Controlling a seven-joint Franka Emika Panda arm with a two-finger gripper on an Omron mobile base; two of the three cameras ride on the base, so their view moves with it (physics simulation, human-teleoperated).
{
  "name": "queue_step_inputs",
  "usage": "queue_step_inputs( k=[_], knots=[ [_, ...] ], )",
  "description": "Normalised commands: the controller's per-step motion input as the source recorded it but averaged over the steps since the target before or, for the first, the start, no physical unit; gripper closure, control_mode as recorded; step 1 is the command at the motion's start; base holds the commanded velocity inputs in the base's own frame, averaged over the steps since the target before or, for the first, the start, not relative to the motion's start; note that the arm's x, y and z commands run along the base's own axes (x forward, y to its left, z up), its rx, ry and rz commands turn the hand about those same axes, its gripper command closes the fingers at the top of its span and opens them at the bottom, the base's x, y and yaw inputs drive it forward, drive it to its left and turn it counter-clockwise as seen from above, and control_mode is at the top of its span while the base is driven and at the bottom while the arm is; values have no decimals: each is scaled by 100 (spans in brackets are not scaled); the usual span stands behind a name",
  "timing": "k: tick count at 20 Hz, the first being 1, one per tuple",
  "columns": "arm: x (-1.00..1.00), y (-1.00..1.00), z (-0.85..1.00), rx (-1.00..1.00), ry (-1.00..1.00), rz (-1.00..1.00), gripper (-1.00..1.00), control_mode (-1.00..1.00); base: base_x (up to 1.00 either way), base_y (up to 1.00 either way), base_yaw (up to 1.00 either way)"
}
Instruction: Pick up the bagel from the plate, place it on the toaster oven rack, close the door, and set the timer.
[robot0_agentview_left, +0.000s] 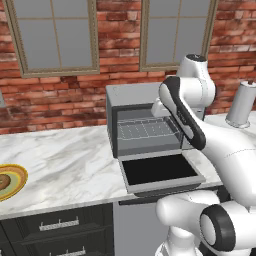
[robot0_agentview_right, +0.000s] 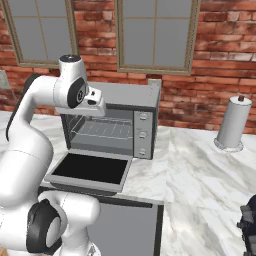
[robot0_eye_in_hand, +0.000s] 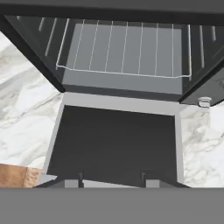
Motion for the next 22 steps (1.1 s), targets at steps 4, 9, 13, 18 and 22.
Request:
queue_step_inputs(
  k=[4,9,13,18,22],
  knots=[
    [-13,17,-19,-5,-1,0,-100,-100,0,0,0],
    [0,35,-38,-4,0,0,-100,-100,0,0,0],
    [0,16,-42,0,0,-1,-100,-100,0,0,0],
    [12,6,-40,0,-11,-4,-100,-100,0,0,0],
    [16,0,-27,0,-32,-4,-100,-100,0,0,0]
  ],
)
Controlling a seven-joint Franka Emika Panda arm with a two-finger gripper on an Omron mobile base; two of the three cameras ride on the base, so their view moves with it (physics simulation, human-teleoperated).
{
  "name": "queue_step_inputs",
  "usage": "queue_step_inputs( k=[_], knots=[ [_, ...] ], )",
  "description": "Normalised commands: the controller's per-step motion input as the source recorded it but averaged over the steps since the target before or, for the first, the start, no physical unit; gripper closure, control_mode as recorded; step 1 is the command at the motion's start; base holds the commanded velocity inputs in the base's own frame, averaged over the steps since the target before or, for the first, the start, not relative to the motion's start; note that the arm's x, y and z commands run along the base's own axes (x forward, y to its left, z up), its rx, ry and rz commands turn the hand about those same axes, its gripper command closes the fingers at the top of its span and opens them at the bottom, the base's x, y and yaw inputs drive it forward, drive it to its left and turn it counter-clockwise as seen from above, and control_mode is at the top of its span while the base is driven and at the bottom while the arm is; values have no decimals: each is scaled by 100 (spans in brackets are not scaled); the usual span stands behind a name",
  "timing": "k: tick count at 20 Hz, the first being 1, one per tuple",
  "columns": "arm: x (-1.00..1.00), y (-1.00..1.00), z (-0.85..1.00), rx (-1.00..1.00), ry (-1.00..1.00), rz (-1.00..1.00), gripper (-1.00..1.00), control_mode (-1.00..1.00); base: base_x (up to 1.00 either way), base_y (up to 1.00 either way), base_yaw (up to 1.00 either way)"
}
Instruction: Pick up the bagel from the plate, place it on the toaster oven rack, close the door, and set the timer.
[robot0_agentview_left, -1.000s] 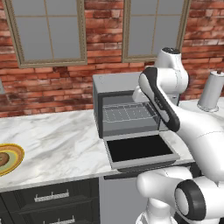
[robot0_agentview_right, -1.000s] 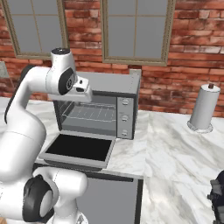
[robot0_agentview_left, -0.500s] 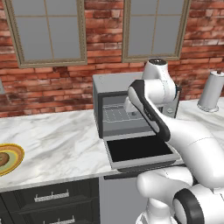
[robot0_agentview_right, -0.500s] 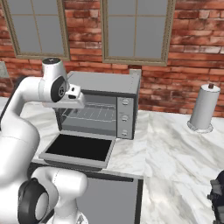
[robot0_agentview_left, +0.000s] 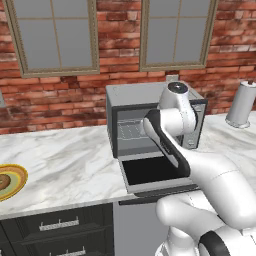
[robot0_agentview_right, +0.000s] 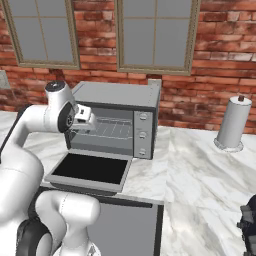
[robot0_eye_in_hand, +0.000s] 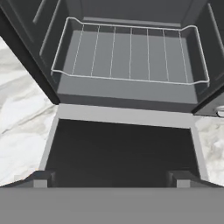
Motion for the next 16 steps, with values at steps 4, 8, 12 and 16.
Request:
queue_step_inputs(
  k=[4,8,12,16],
  knots=[
    [31,0,-17,0,-17,-4,-100,-100,0,0,0],
    [44,0,-9,0,0,-1,-100,-100,0,0,0],
    [54,0,-8,0,0,0,-100,-100,0,0,0],
    [53,0,-11,0,0,0,-100,-100,0,0,0]
  ],
)
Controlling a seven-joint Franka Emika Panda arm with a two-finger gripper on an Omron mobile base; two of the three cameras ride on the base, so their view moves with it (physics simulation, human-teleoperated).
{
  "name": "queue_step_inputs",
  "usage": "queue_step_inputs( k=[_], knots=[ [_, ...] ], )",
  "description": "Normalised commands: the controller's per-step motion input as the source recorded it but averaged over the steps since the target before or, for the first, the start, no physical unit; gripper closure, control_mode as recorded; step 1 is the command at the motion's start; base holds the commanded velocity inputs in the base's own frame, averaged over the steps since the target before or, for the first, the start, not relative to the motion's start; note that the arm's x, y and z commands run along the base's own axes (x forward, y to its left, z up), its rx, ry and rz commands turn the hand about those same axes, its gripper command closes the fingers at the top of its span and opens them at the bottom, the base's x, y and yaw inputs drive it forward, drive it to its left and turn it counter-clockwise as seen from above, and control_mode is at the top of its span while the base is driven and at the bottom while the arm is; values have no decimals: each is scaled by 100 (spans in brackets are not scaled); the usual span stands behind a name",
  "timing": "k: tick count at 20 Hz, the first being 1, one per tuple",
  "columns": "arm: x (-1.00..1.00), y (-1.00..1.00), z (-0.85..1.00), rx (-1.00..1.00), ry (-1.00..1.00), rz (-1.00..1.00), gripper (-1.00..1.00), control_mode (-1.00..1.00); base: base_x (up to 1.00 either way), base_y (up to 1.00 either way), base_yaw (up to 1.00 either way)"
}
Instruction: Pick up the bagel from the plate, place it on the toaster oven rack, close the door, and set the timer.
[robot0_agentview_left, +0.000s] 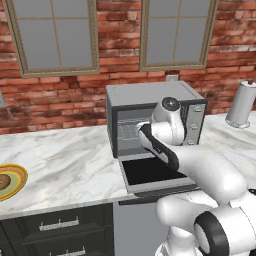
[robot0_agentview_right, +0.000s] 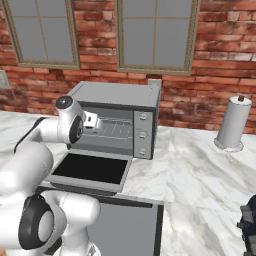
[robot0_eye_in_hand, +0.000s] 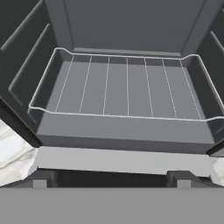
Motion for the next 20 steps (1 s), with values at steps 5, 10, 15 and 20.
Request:
queue_step_inputs(
  k=[5,10,15,20],
  knots=[
    [47,0,-22,0,0,-1,-100,-100,0,0,0],
    [45,0,-26,0,0,-2,-100,-100,0,0,0],
    [37,4,-37,0,0,-4,-100,-100,0,0,0],
    [31,4,-36,0,0,-3,-100,-100,0,0,0]
  ],
)
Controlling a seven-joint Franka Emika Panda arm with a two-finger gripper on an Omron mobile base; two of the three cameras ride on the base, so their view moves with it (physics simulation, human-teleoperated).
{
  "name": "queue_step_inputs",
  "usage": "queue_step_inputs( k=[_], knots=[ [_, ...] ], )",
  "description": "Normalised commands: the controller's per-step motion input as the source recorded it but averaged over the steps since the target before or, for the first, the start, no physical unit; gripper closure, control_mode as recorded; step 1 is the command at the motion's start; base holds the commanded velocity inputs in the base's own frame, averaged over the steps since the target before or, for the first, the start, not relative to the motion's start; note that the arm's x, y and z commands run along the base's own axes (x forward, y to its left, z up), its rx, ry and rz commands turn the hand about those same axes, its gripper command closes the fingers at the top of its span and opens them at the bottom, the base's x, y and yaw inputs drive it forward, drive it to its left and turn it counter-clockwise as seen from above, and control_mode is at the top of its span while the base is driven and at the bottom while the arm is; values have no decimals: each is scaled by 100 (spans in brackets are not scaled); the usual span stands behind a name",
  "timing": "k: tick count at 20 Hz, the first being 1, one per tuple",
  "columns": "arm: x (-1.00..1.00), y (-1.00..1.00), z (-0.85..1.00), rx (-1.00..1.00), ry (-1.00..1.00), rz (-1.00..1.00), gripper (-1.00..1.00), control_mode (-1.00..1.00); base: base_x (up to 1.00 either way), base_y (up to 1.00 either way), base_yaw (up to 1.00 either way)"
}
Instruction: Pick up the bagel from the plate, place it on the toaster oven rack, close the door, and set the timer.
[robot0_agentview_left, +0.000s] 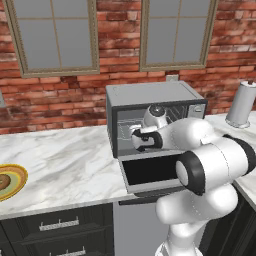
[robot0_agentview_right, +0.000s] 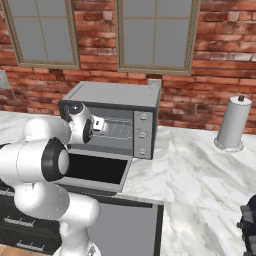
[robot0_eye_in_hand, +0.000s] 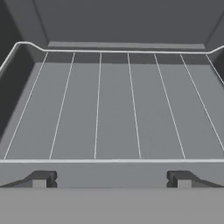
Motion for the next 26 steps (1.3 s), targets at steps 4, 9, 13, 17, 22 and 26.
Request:
queue_step_inputs(
  k=[4,9,13,17,22,26],
  knots=[
    [30,2,-19,0,0,-3,-100,-100,0,0,0],
    [31,0,-13,0,0,-2,-100,-100,0,0,0],
    [30,1,-9,0,0,-2,-100,-100,0,0,0],
    [26,0,-14,0,0,-2,-100,-100,0,0,0],
    [20,0,-27,0,1,-2,-100,-100,0,0,0],
    [12,0,-44,0,4,-2,-100,-100,0,0,0]
  ],
)
